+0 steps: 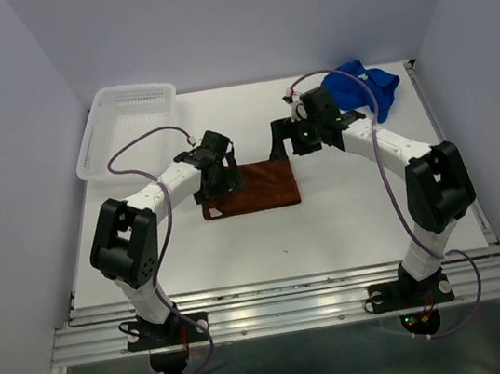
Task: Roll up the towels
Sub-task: Fold the towel
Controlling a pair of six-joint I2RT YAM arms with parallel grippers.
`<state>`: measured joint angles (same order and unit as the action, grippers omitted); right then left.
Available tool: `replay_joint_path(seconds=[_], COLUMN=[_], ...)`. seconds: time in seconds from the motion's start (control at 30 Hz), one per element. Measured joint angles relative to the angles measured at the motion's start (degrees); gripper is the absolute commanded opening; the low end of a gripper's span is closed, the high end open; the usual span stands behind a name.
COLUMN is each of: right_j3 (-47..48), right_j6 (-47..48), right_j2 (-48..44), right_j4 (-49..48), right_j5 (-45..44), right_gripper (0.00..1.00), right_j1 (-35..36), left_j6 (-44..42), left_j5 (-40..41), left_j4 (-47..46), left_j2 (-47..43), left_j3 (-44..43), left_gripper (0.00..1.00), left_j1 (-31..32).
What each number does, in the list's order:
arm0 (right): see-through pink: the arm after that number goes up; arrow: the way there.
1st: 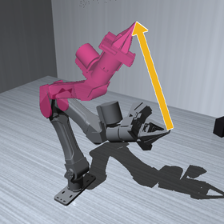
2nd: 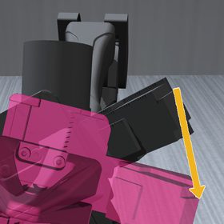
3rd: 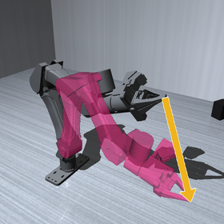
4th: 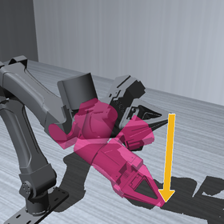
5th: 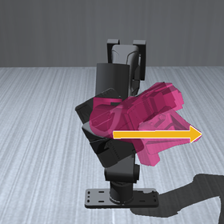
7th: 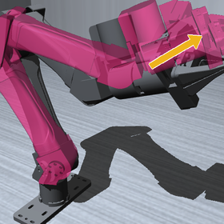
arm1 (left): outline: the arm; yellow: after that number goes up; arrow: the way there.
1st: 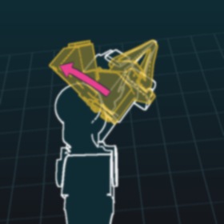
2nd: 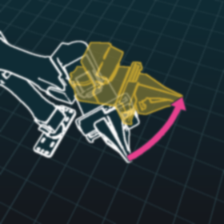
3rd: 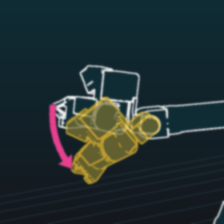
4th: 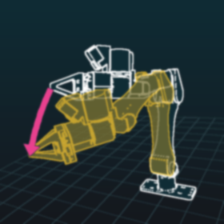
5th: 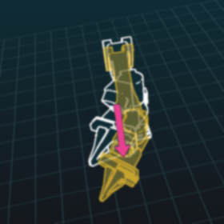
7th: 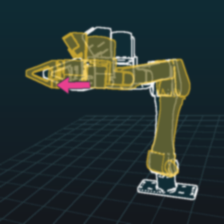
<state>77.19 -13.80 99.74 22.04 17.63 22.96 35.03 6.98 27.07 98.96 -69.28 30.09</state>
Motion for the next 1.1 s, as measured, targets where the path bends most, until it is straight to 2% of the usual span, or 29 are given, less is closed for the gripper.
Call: replay_joint_path(seconds=[0.23, 0.5, 0.9, 1.1], right_j3=[5.3, 6.1, 6.1, 5.6], right_j6=[-0.6, -3.7, -6.3, -6.6], right_j2=[10.0, 16.1, 17.4, 17.4], right_j4=[-3.3, -4.0, -4.7, -5.5], right_j5=[6.4, 4.4, 1.2, 0.0], right_gripper=[1.0, 1.0, 1.0, 1.0], right_j1=[3.7, 3.7, 3.7, 3.7], left_j6=[0.0, -0.7, -1.7, -1.1], left_j5=[0.3, -2.4, -5.8, -2.2], left_j4=[0.3, -2.0, -5.6, -5.0], left_j2=[0.0, -1.8, 2.1, 3.6], left_j3=[0.4, 0.4, 0.4, 1.7], left_gripper=[0.99, 0.99, 0.99, 0.99], left_j1=[-1.0, -0.9, 3.2, 3.3])
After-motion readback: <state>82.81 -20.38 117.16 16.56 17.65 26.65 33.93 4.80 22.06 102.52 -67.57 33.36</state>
